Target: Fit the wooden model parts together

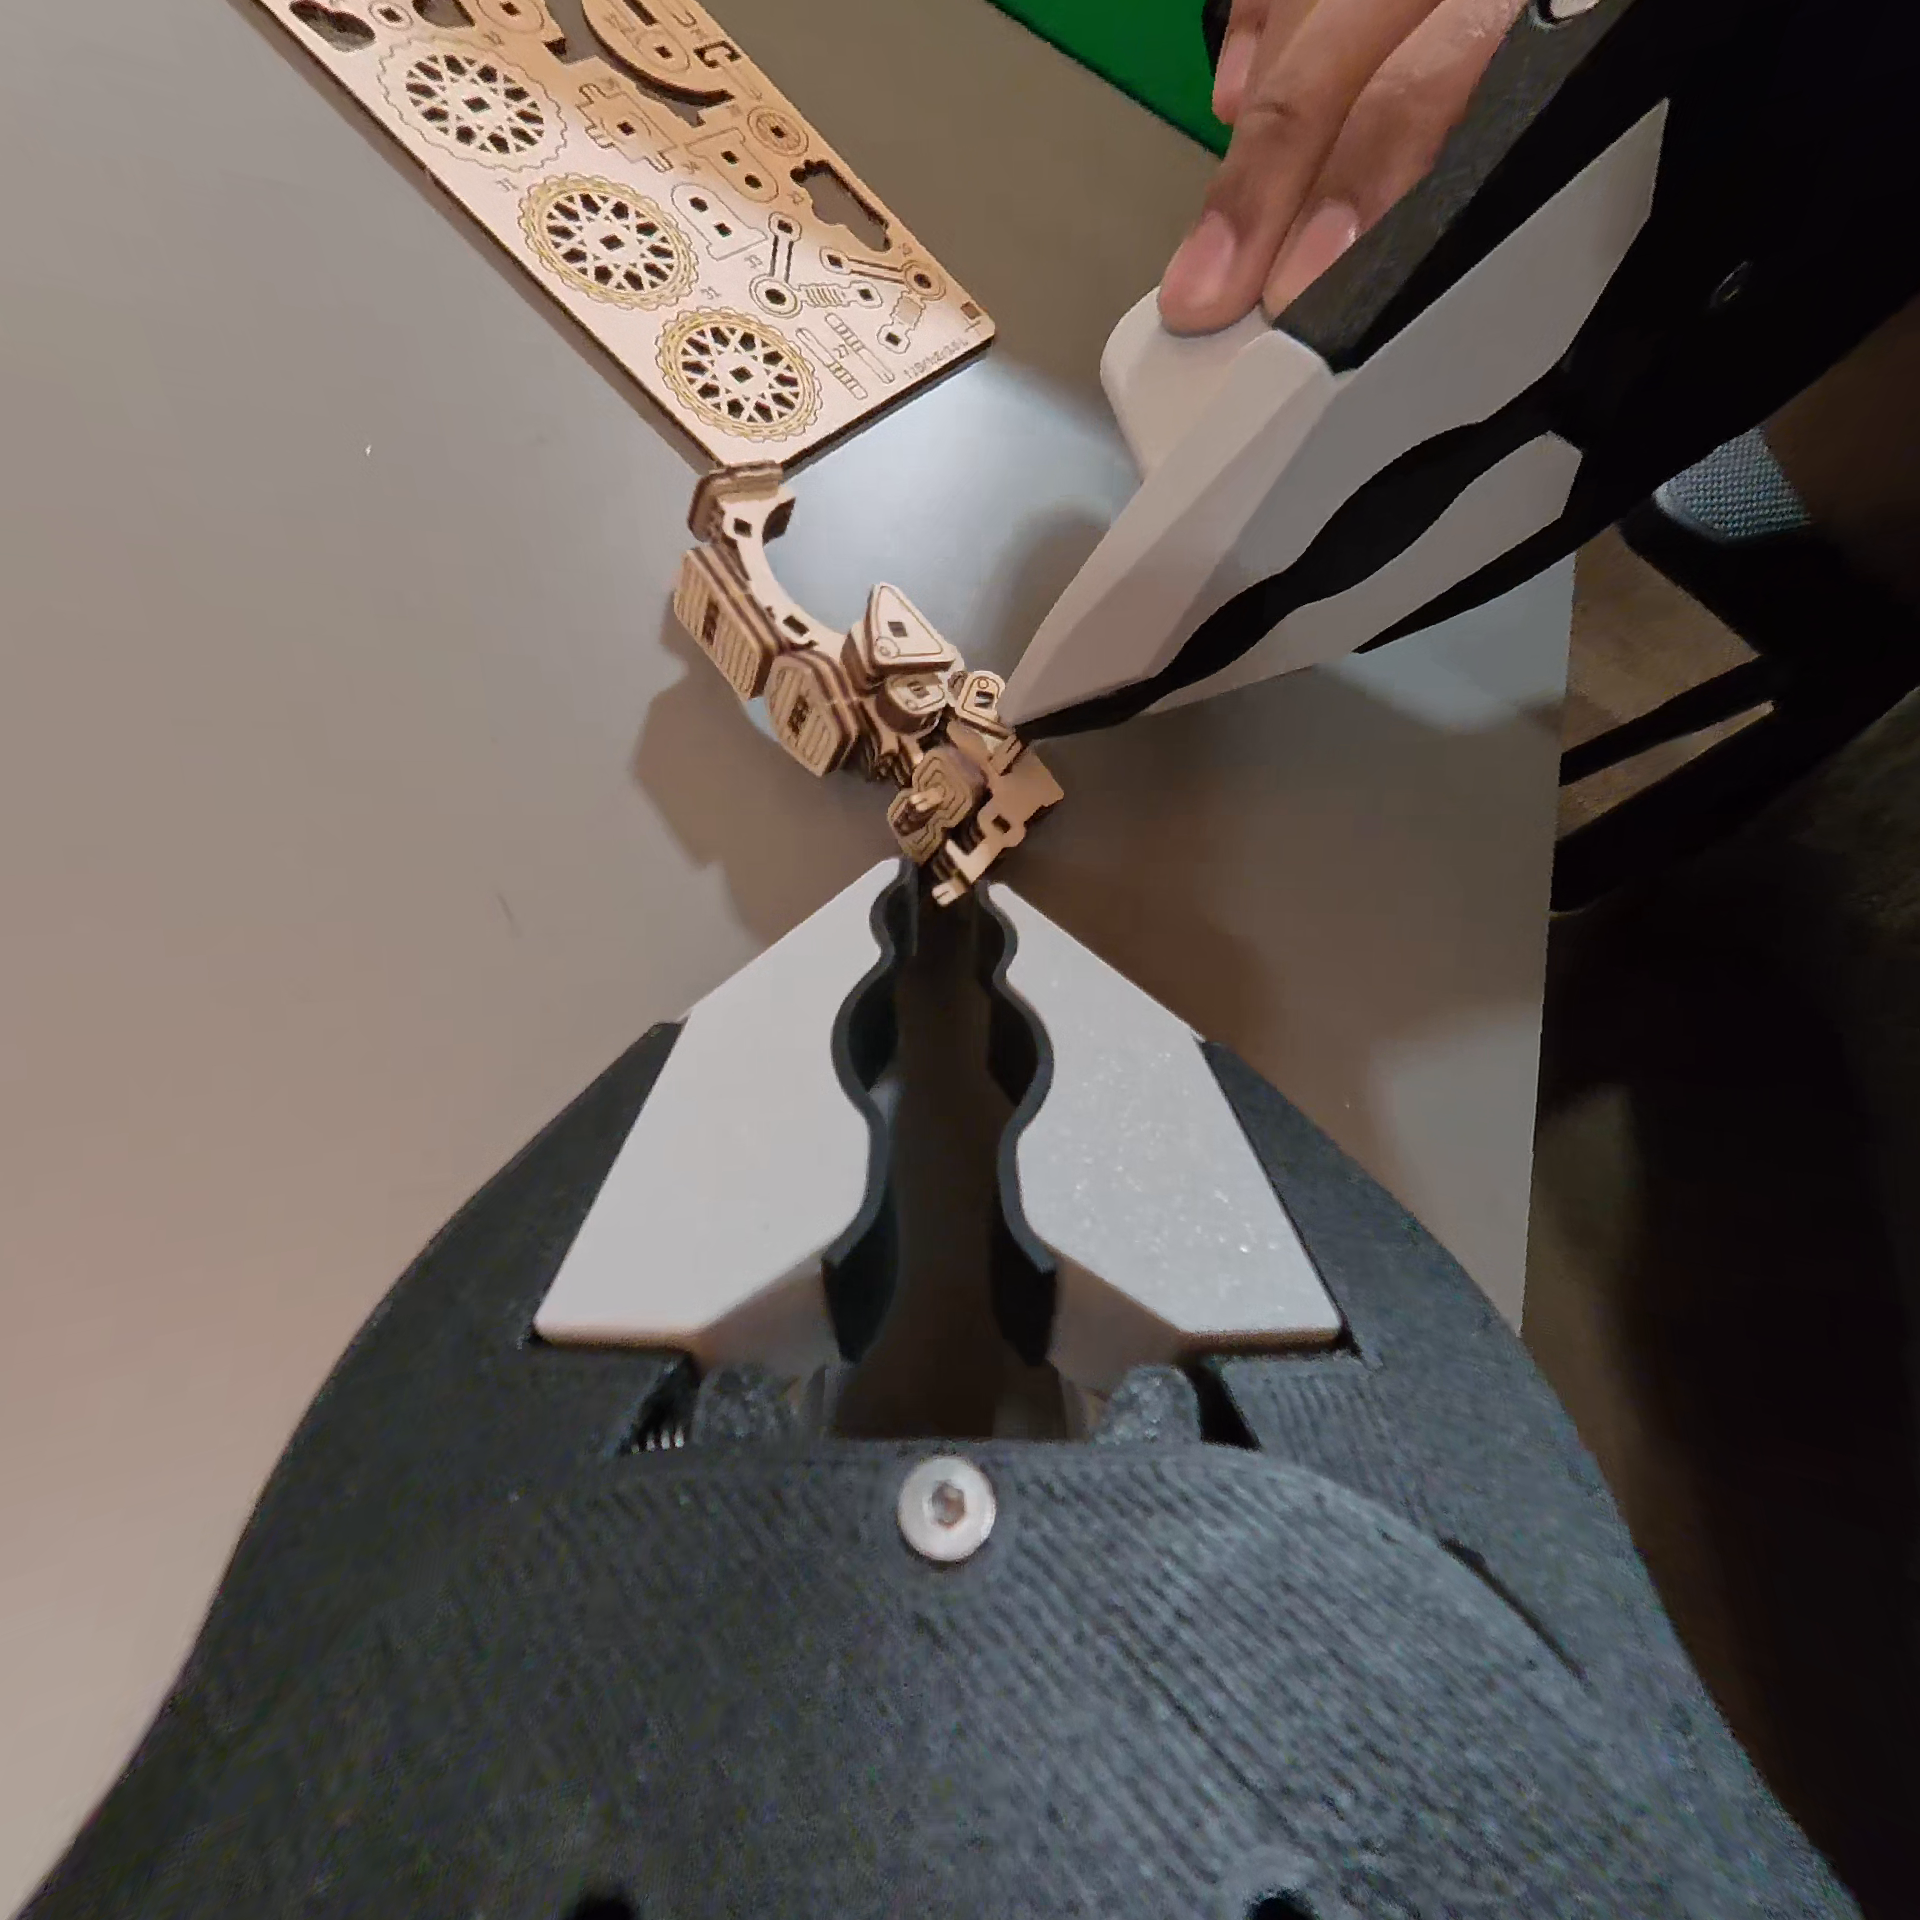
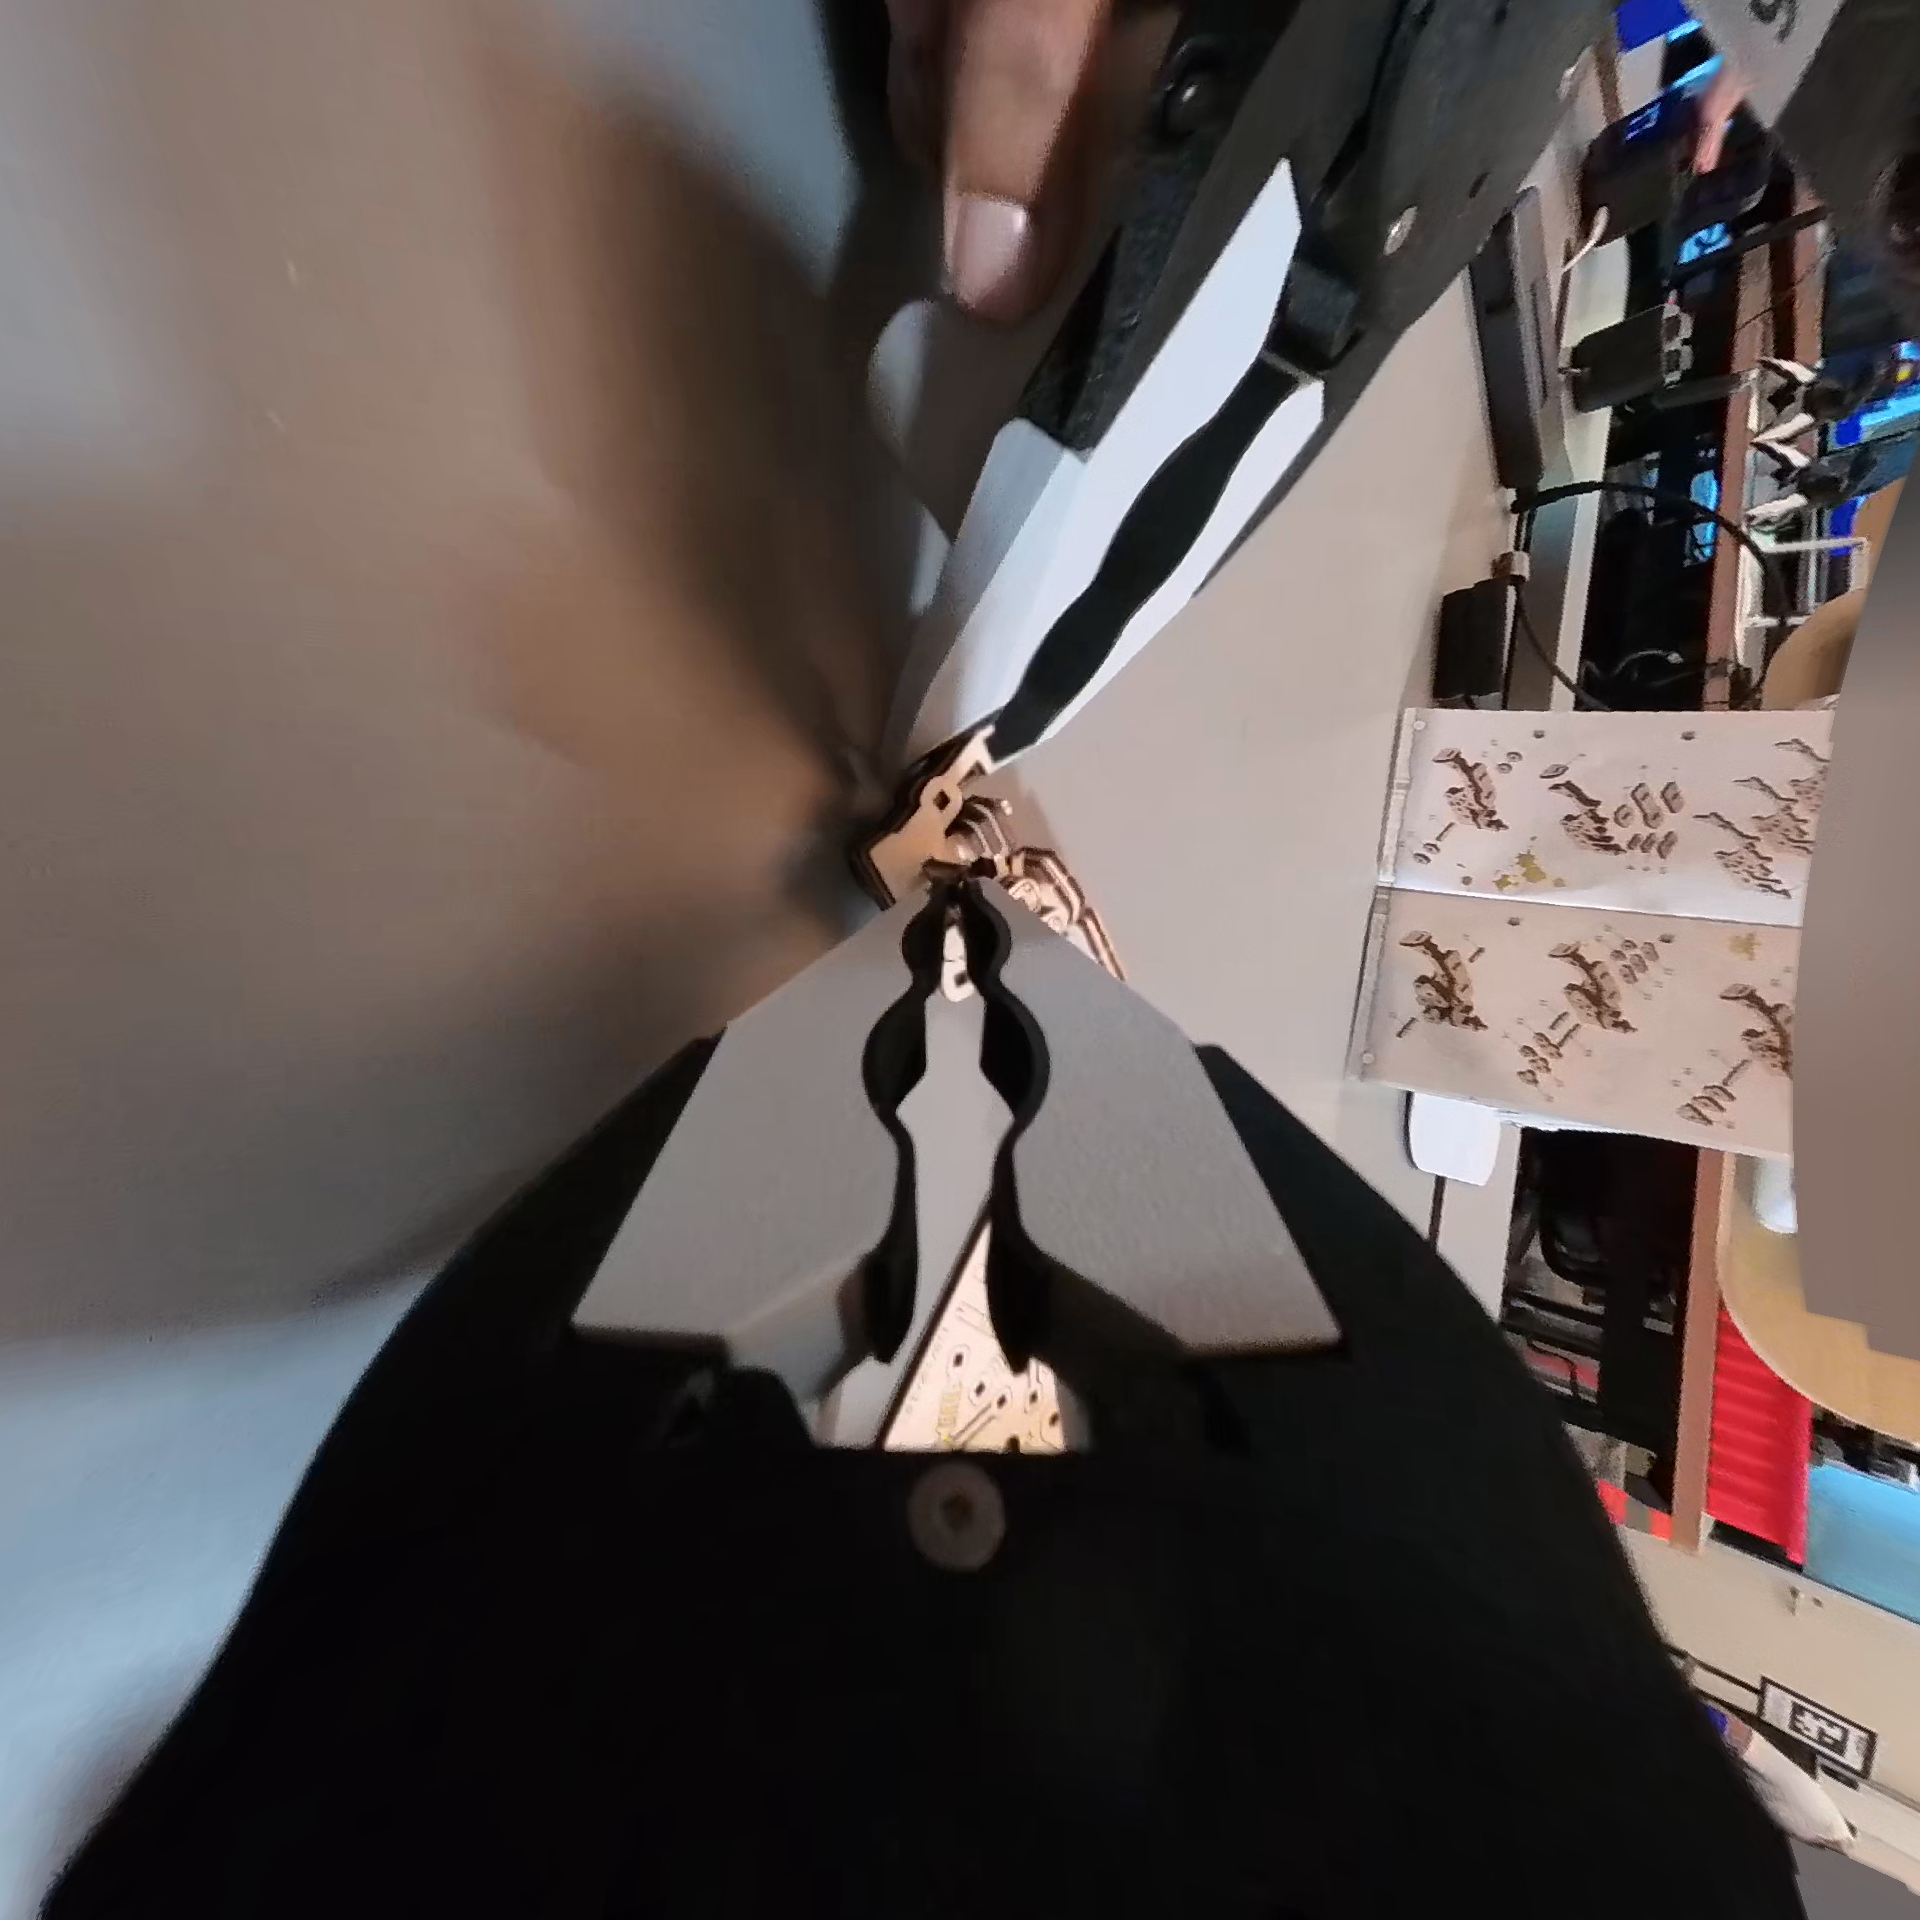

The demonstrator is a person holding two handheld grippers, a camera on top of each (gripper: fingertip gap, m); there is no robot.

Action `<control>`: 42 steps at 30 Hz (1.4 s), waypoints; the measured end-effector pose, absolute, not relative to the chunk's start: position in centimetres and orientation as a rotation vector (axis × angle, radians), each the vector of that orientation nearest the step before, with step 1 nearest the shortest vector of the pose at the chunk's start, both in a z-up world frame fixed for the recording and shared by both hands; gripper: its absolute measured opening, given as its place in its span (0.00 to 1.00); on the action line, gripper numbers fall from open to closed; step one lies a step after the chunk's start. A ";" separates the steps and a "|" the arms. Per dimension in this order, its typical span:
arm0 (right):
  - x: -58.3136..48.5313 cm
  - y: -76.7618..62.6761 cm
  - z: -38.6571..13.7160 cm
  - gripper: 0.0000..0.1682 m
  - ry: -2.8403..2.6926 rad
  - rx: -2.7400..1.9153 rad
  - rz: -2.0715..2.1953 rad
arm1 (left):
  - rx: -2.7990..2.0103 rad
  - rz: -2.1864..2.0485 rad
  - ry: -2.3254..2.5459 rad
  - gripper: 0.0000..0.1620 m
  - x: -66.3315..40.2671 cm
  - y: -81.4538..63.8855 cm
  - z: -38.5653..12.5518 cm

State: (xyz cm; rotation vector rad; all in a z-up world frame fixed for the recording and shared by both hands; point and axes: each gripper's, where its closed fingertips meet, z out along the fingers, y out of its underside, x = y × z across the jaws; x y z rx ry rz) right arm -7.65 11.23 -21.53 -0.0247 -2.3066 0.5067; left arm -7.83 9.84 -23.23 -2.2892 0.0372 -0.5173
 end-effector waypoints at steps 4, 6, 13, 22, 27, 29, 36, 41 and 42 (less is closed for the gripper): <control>-7.6 11.5 -21.3 0.01 -2.293 -0.050 0.533 | -2.269 -0.582 -0.001 0.07 -7.9 9.8 -23.0; -7.5 11.6 -21.2 0.01 -2.285 -0.064 0.551 | -2.265 -0.602 -0.008 0.06 -7.8 9.8 -23.0; -7.4 11.5 -21.2 0.01 -2.263 -0.100 0.608 | -2.255 -0.608 0.011 0.05 -7.6 9.7 -22.8; -6.9 11.6 -19.4 0.01 -2.155 -0.181 0.742 | -2.236 -0.601 -0.030 0.17 -8.8 9.4 -22.6; -6.6 10.1 -17.0 0.00 -2.038 -0.257 1.015 | -2.054 -0.735 -0.099 0.18 -9.3 9.6 -19.9; -6.5 9.4 -15.8 0.01 -1.983 -0.292 1.132 | -1.928 -0.912 -0.108 0.16 -8.2 9.6 -17.9; -7.2 8.8 -13.9 0.01 -1.894 -0.647 1.552 | -1.796 -0.874 0.007 0.10 -6.7 9.6 -15.7; -7.5 8.1 -13.1 0.01 -1.822 -0.857 1.832 | -1.747 -0.880 0.045 0.03 -5.9 9.4 -14.5; -7.5 8.1 -13.0 0.01 -1.817 -0.876 1.856 | -1.751 -0.858 0.062 0.02 -5.9 9.3 -14.5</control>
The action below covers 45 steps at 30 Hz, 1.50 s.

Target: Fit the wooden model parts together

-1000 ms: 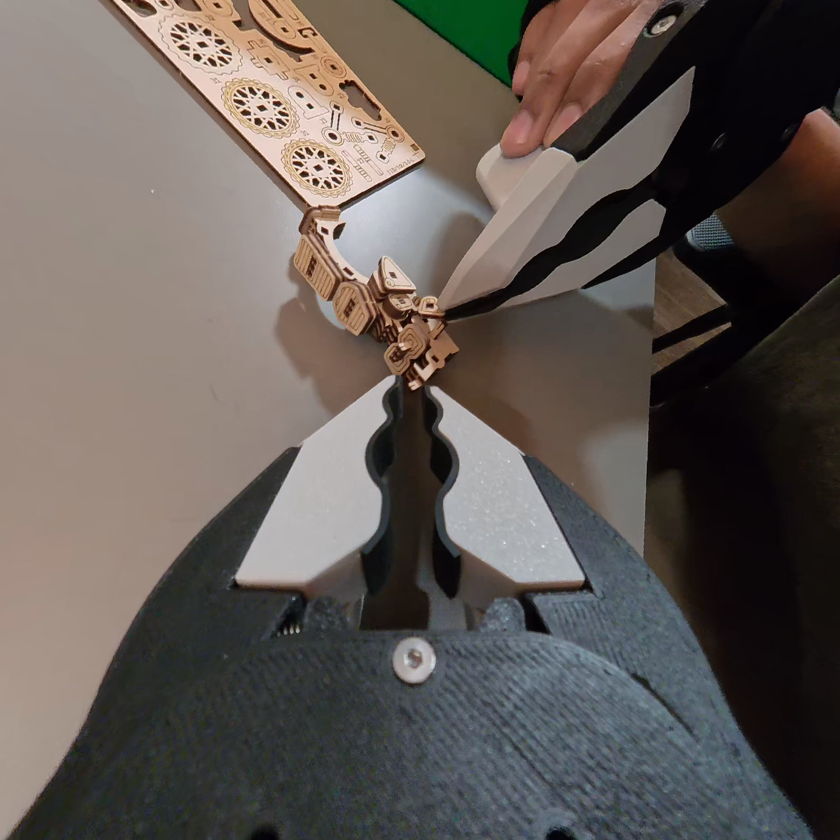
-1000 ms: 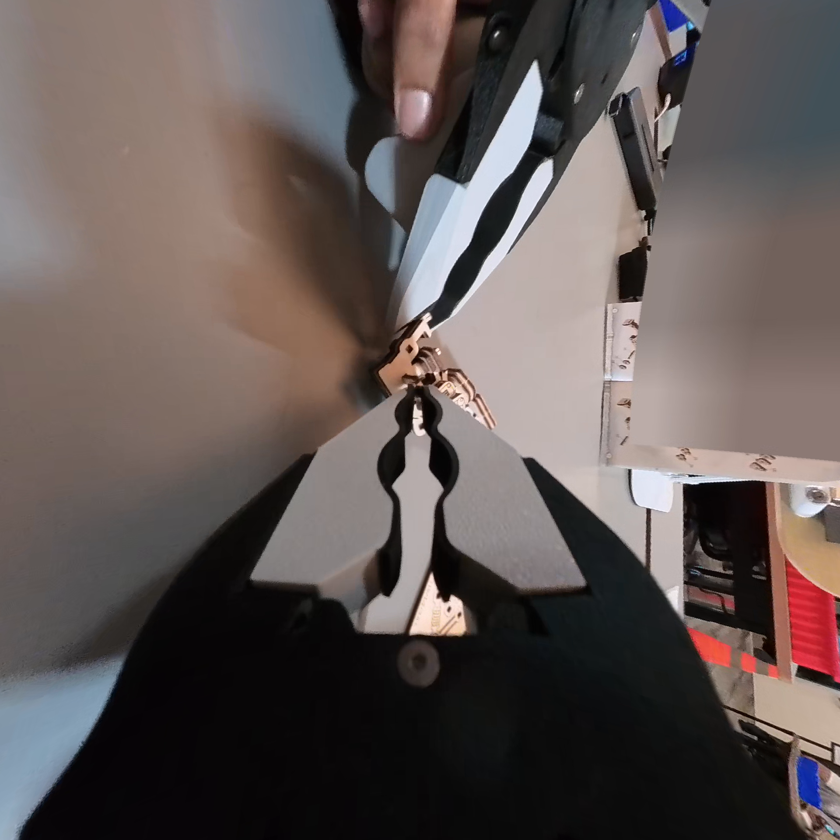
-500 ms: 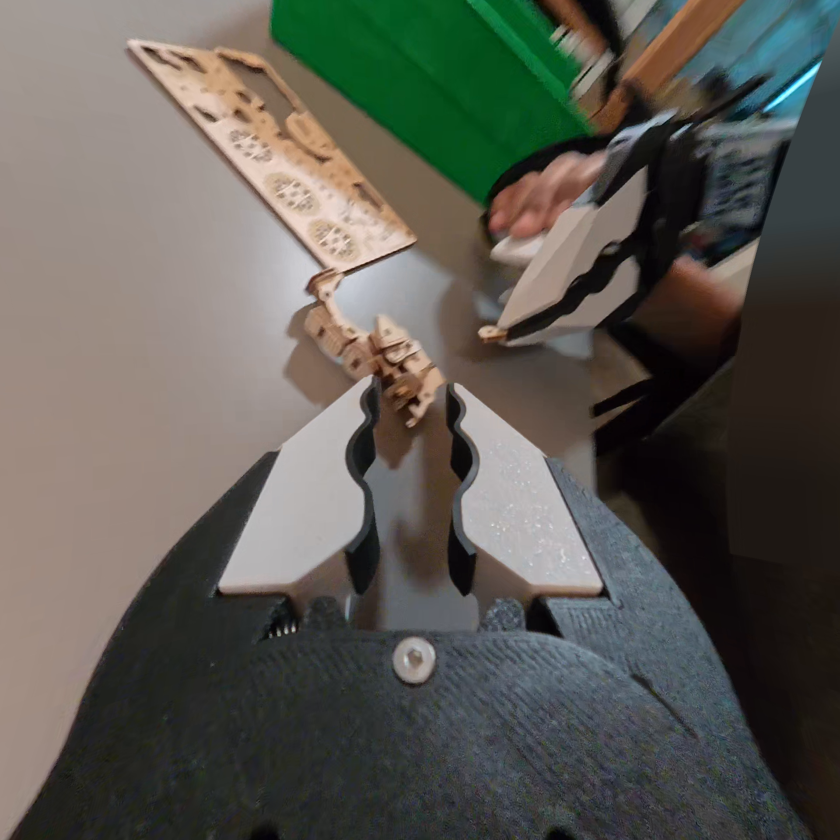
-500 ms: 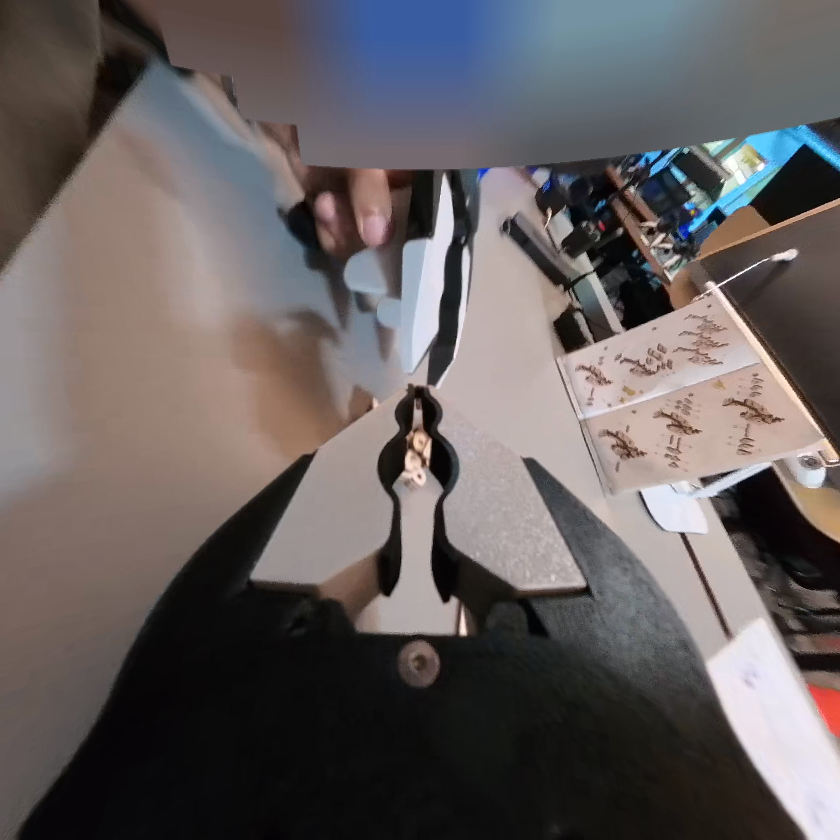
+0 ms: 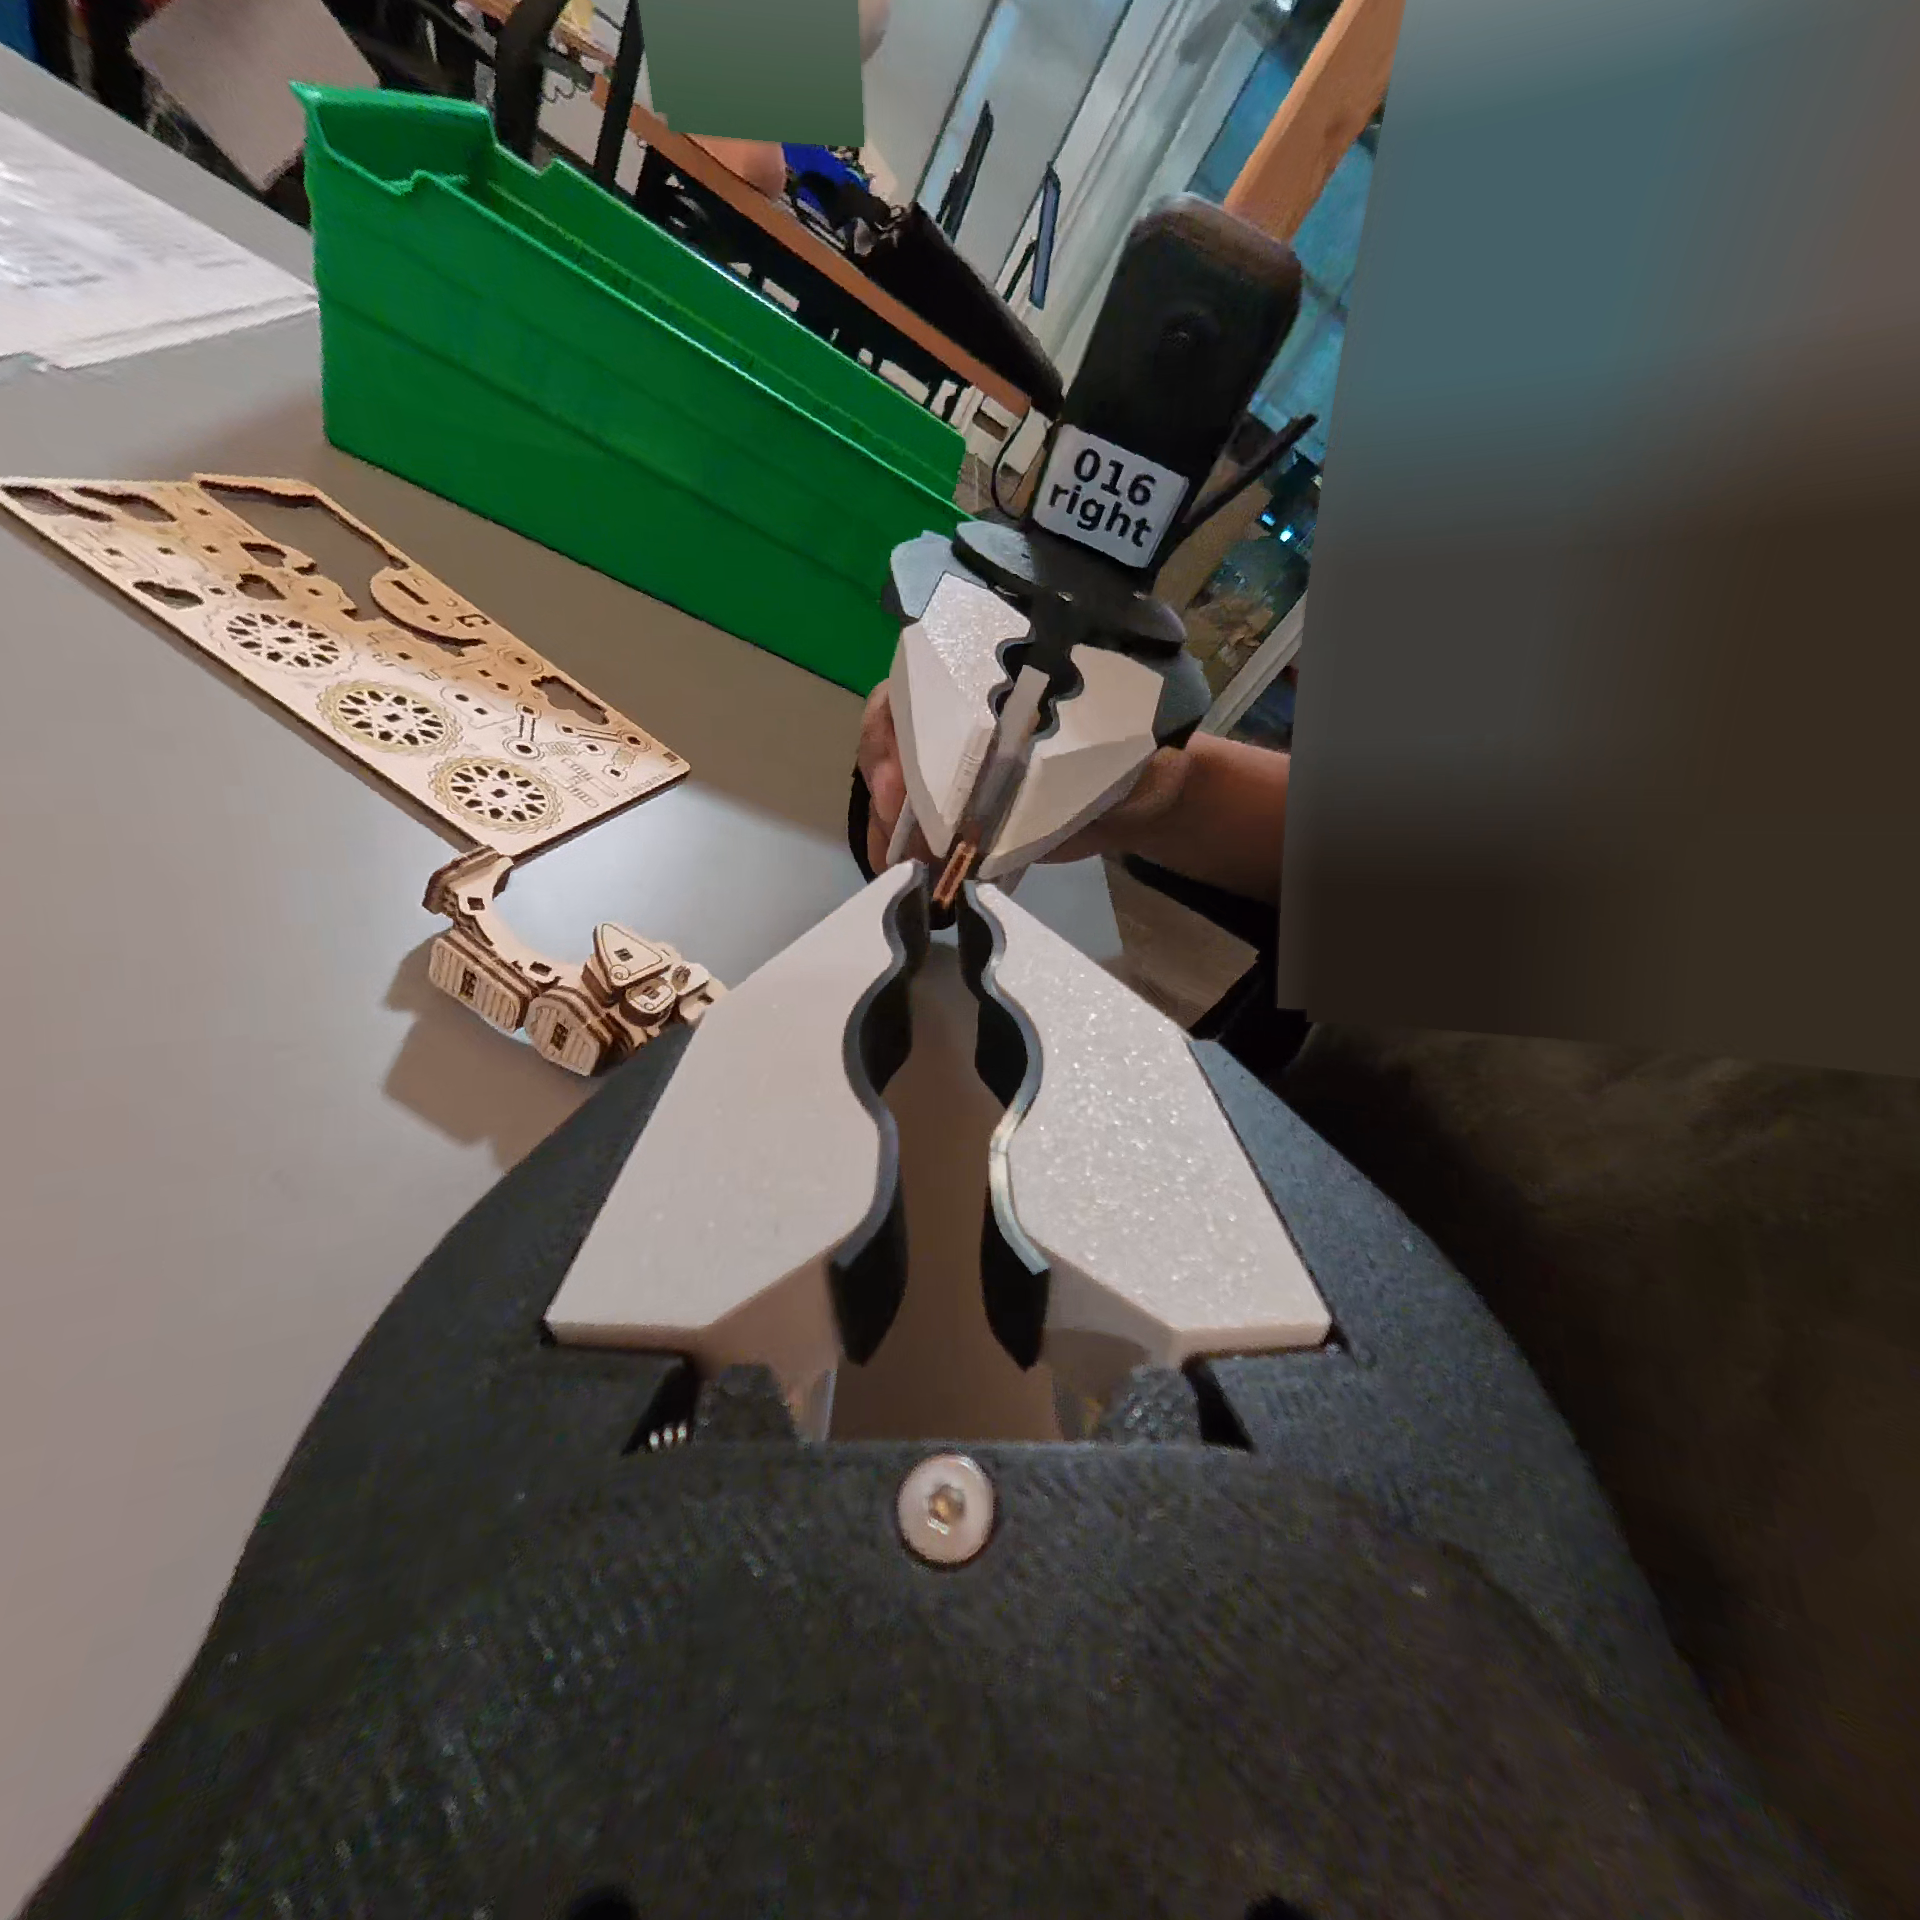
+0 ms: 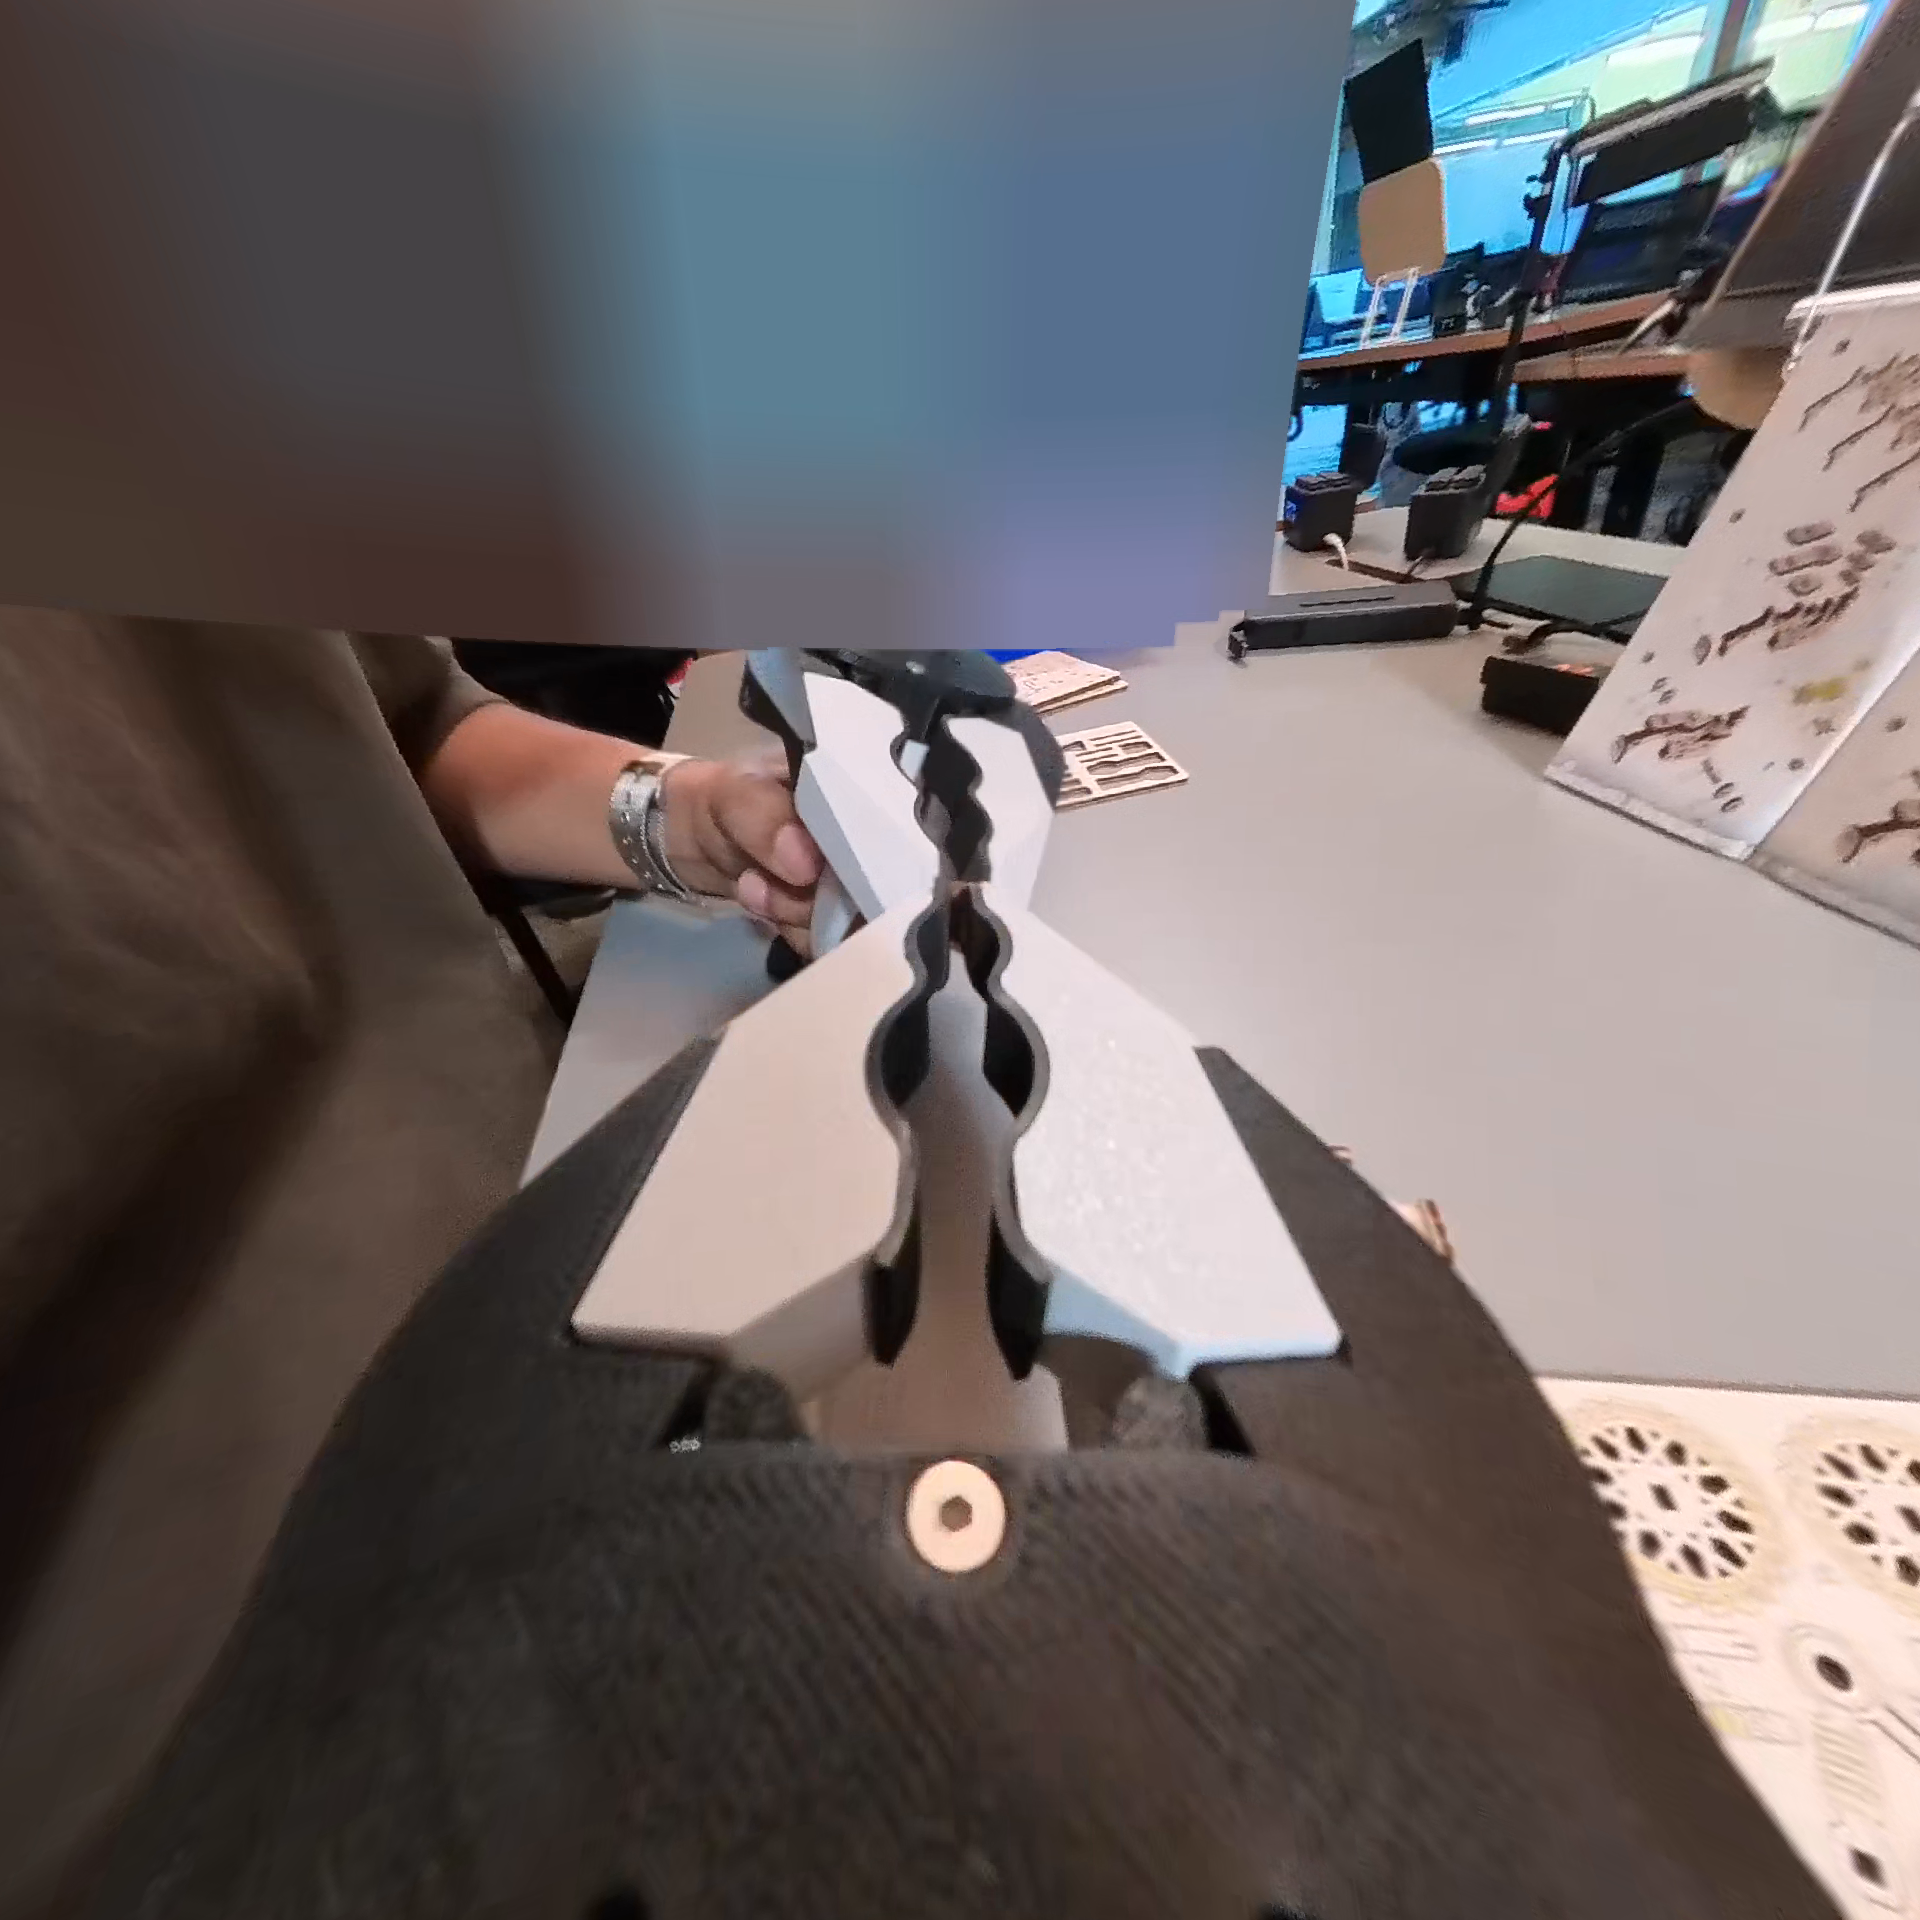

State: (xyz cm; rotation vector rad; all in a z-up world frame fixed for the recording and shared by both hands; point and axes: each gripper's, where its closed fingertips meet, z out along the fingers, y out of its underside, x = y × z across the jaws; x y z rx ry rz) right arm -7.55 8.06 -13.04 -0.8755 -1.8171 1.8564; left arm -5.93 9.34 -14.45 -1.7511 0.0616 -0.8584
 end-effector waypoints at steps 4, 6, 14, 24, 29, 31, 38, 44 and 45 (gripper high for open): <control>-7.7 8.5 -13.5 0.01 -1.822 -0.954 1.882 | -1.776 -0.799 0.085 0.01 -6.2 9.3 -14.7; -7.7 8.7 -14.0 0.01 -1.847 -0.986 1.868 | -1.796 -0.780 0.088 0.01 -6.3 9.4 -15.1; -7.6 9.6 -14.1 0.06 -1.835 -1.079 1.951 | -1.829 -0.609 0.165 0.01 -6.9 9.4 -15.4; -7.5 9.8 -12.4 0.01 -1.582 -1.511 2.571 | -1.908 -0.001 0.439 0.01 -7.6 9.8 -17.1; -8.0 9.7 -14.4 0.08 -1.686 -1.596 2.352 | -1.880 0.154 0.506 0.01 -7.8 9.9 -16.9; -8.1 10.0 -14.9 0.12 -1.713 -1.603 2.263 | -1.873 0.181 0.525 0.01 -7.7 9.9 -16.9; -7.7 8.9 -15.5 0.05 -1.785 -1.617 2.272 | -1.872 0.254 0.595 0.01 -7.2 9.9 -17.5; -7.5 8.9 -15.7 0.01 -1.821 -1.599 2.249 | -1.856 0.296 0.630 0.01 -6.8 10.0 -17.5; -7.5 8.9 -15.6 0.01 -1.820 -1.590 2.257 | -1.852 0.294 0.628 0.01 -6.8 10.0 -17.4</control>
